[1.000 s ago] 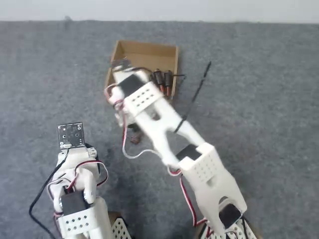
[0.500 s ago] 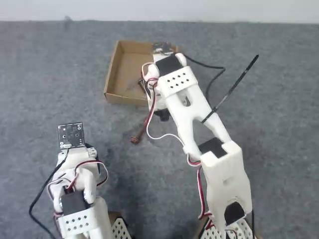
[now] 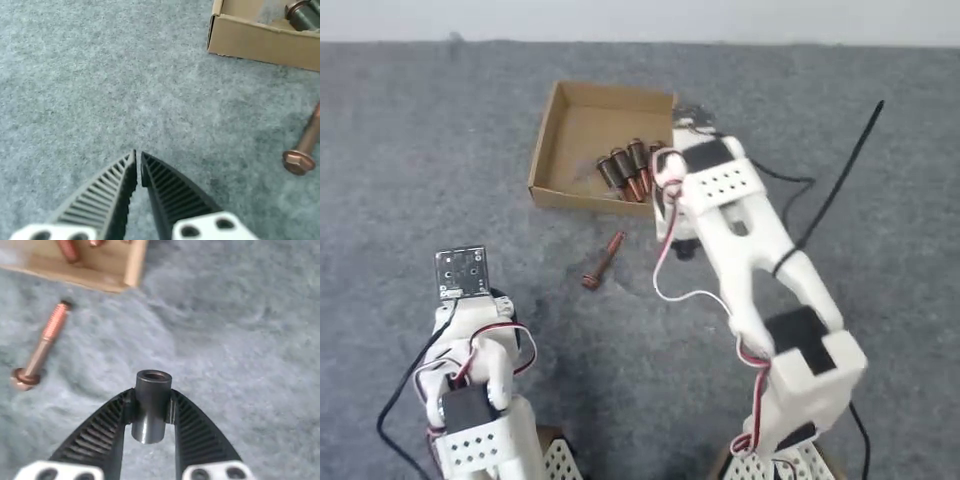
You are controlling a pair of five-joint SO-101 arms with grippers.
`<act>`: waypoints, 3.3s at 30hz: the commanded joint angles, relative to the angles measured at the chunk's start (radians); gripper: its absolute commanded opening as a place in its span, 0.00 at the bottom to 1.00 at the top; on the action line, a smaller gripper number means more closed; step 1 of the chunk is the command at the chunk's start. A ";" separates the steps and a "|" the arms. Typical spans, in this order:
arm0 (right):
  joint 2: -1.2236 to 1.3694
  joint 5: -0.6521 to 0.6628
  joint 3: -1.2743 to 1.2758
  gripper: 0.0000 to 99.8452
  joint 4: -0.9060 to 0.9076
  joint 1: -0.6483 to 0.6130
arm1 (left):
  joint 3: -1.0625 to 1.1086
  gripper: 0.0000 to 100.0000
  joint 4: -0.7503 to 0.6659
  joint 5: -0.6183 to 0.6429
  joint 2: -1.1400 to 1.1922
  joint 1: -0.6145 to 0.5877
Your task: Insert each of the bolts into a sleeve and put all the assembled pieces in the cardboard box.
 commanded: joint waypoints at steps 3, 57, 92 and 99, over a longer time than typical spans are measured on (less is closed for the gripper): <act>-0.159 0.049 0.144 0.01 -0.085 0.077 | -0.021 0.01 -0.025 -0.006 -0.014 -0.002; -0.435 0.192 0.712 0.01 -0.424 0.223 | -0.727 0.01 -0.055 0.278 0.945 0.356; -0.435 0.192 0.713 0.01 -0.437 0.223 | -0.756 0.25 -0.370 0.212 1.544 0.554; -0.435 0.190 0.713 0.01 -0.437 0.223 | -0.759 0.25 -0.405 0.209 1.553 0.552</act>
